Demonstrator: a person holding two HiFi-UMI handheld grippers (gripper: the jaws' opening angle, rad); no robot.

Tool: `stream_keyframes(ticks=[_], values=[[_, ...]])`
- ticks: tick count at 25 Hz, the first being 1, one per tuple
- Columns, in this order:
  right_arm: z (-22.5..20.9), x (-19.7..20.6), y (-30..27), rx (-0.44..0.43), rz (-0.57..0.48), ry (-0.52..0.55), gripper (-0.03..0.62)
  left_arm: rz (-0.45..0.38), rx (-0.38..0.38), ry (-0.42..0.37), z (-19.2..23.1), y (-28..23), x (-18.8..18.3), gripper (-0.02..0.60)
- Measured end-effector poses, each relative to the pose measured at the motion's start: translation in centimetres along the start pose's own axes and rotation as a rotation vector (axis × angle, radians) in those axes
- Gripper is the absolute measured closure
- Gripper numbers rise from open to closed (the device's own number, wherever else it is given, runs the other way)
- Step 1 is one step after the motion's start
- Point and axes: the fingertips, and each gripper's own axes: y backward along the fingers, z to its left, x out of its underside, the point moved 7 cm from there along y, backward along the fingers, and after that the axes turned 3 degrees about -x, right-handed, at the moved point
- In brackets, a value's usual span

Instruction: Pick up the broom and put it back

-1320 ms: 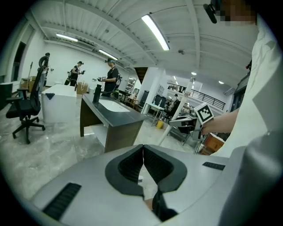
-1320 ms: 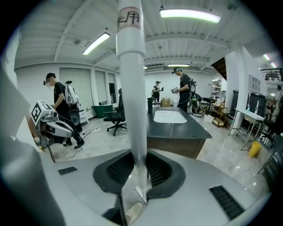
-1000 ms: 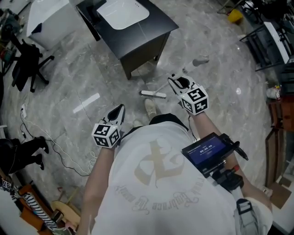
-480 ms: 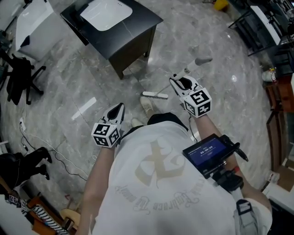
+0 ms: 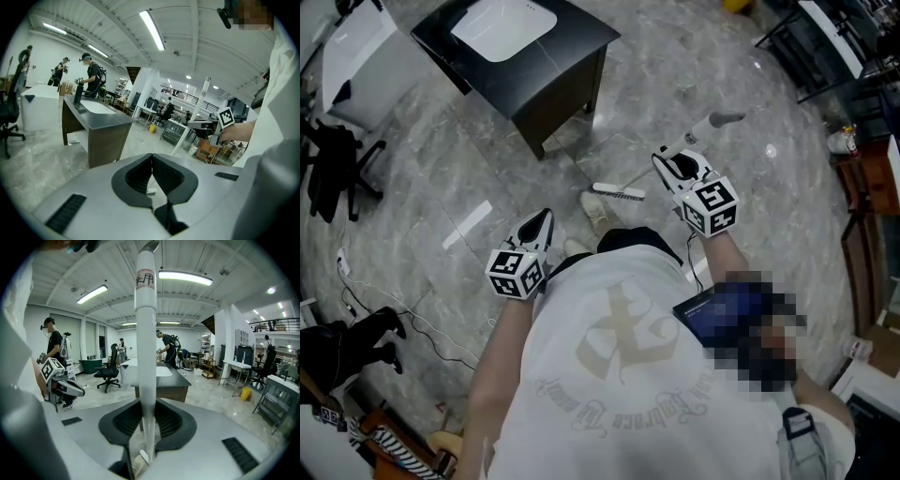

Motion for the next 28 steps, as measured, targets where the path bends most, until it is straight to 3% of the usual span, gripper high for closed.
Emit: stream_keyframes(ticks=[13, 28], values=[[-2.5, -0.8, -1.2, 0.024, 0.007, 0.023, 0.497, -0.017, -0.063, 0.029, 1.4, 1.9, 0.1, 0.569], [-8.3, -1.8, -7.9, -0.030, 0.049, 0.032, 0.497, -0.023, -0.136, 0.057, 3.8, -1.9, -3.2, 0.569]])
